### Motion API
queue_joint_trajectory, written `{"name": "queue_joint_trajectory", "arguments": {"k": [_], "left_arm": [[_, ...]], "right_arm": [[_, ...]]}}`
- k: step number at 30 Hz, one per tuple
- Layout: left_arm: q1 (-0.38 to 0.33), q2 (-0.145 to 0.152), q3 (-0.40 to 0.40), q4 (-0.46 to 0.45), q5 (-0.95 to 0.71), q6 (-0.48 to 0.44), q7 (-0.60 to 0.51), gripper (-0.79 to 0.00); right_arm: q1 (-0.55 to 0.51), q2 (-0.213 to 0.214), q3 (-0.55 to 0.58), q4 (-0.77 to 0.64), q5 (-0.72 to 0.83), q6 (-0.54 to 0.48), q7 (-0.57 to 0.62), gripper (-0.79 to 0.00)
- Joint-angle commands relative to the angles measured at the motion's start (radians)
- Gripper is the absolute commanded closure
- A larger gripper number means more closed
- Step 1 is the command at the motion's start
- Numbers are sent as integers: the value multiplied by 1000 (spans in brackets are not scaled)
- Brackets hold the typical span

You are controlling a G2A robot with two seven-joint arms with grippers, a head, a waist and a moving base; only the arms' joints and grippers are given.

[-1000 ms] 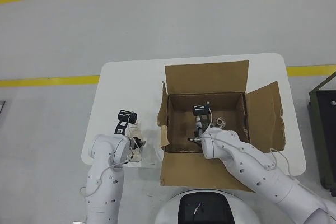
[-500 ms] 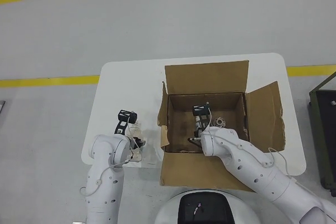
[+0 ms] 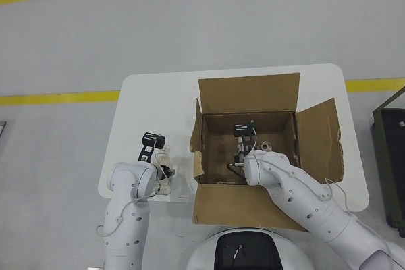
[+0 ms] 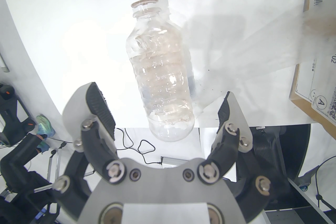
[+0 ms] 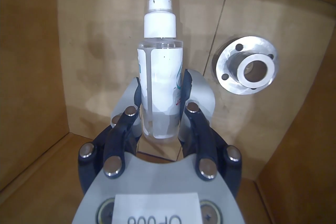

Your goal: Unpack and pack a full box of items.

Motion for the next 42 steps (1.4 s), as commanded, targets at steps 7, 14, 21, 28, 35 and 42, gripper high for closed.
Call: {"name": "queue_joint_trajectory", "arguments": {"k": [7, 14, 21, 28, 35, 42], "left_arm": [[0, 0, 0, 0, 0, 0, 0, -785], [0, 0, 0, 0, 0, 0, 0, -785], [0, 0, 0, 0, 0, 0, 0, -785], [0, 0, 0, 0, 0, 0, 0, -785], [0, 0, 0, 0, 0, 0, 0, -785], [0, 0, 0, 0, 0, 0, 0, -785]], "right_arm": [[-126, 32, 136, -315, -44, -30, -37, 0], [-305, 67, 309, -525, -95, -99, -71, 0], [-334, 65, 331, -464, -25, -147, -66, 0], [-292, 52, 283, -375, 4, -163, -74, 0], [-175, 35, 205, -214, -47, -125, 45, -135], [-87, 17, 144, -133, -106, -100, 122, -299]]}}
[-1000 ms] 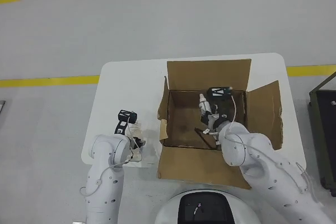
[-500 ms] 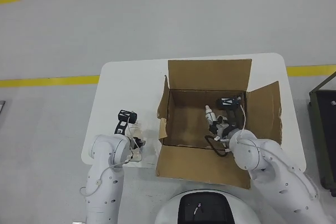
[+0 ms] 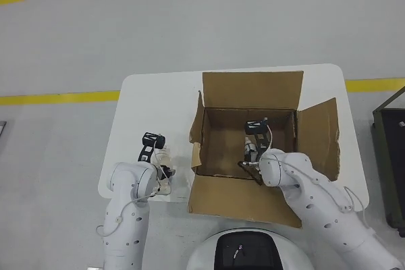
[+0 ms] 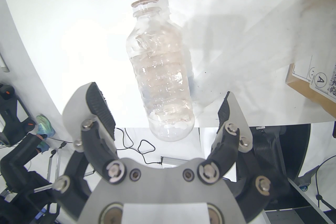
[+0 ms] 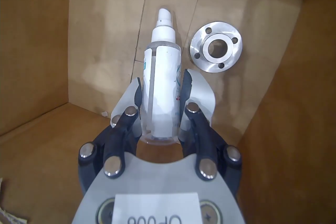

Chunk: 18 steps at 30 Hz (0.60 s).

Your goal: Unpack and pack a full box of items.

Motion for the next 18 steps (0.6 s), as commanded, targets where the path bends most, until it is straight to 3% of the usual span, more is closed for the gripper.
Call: {"name": "queue_joint_trajectory", "arguments": {"k": [1, 9, 18], "left_arm": [[0, 0, 0, 0, 0, 0, 0, -785], [0, 0, 0, 0, 0, 0, 0, -785], [0, 0, 0, 0, 0, 0, 0, -785]], "right_arm": [[19, -4, -9, 11, -9, 5, 12, -311], [86, -24, -44, 102, -21, -12, 41, -416], [127, -52, -70, 194, 22, -11, -1, -419]]}}
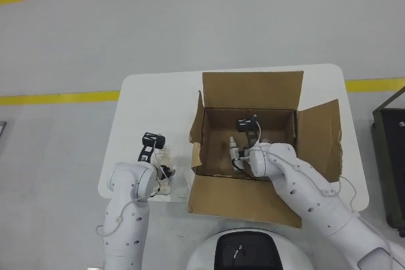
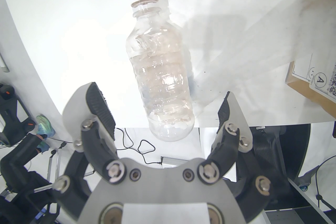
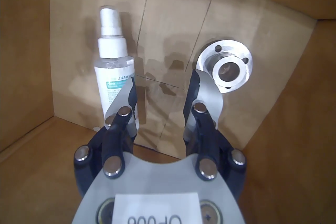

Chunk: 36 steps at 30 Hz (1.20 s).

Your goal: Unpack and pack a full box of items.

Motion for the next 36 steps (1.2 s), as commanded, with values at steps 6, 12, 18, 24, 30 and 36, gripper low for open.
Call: {"name": "queue_joint_trajectory", "arguments": {"k": [6, 12, 18, 24, 30, 36], "left_arm": [[0, 0, 0, 0, 0, 0, 0, -785], [0, 0, 0, 0, 0, 0, 0, -785], [0, 0, 0, 0, 0, 0, 0, -785], [0, 0, 0, 0, 0, 0, 0, -785], [0, 0, 0, 0, 0, 0, 0, -785], [0, 0, 0, 0, 0, 0, 0, -785]], "right_arm": [[25, -17, -25, -57, 2, 1, -1, -705], [60, -47, -96, -40, 3, 10, -10, -785], [103, -81, -161, 53, 0, 27, -28, -785], [119, -88, -139, 106, -20, 23, -24, -785], [69, -67, -73, 31, -89, 24, 17, -785], [4, -47, -8, -20, -148, -2, 45, -785]]}}
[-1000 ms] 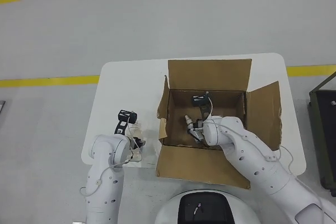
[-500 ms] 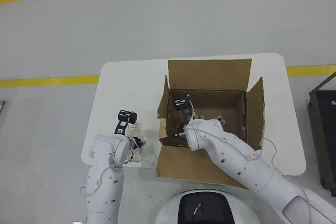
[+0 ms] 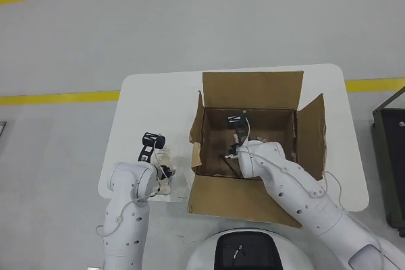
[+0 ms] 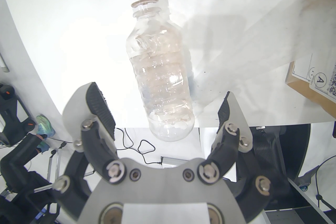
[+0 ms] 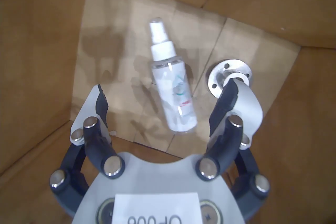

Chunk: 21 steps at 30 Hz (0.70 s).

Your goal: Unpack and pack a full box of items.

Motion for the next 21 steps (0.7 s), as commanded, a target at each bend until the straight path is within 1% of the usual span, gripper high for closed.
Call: {"name": "queue_joint_trajectory", "arguments": {"k": [1, 5, 12, 14, 15, 16, 19, 21], "left_arm": [[0, 0, 0, 0, 0, 0, 0, -785], [0, 0, 0, 0, 0, 0, 0, -785], [0, 0, 0, 0, 0, 0, 0, -785], [0, 0, 0, 0, 0, 0, 0, -785], [0, 0, 0, 0, 0, 0, 0, -785], [0, 0, 0, 0, 0, 0, 0, -785], [0, 0, 0, 0, 0, 0, 0, -785], [0, 0, 0, 0, 0, 0, 0, -785]], "right_arm": [[-10, 2, 16, -3, -7, -6, 2, -785], [-16, -1, 27, 13, 5, -28, -15, -785], [7, -18, 8, 66, 15, -58, -29, -785], [14, -23, 1, 88, 17, -60, -30, -723], [18, -25, -3, 99, 17, -61, -27, -597], [22, -28, -5, 107, 18, -63, -26, -391], [29, -34, -9, 124, 20, -65, -28, -354], [32, -38, -11, 132, 19, -67, -30, -308]]}}
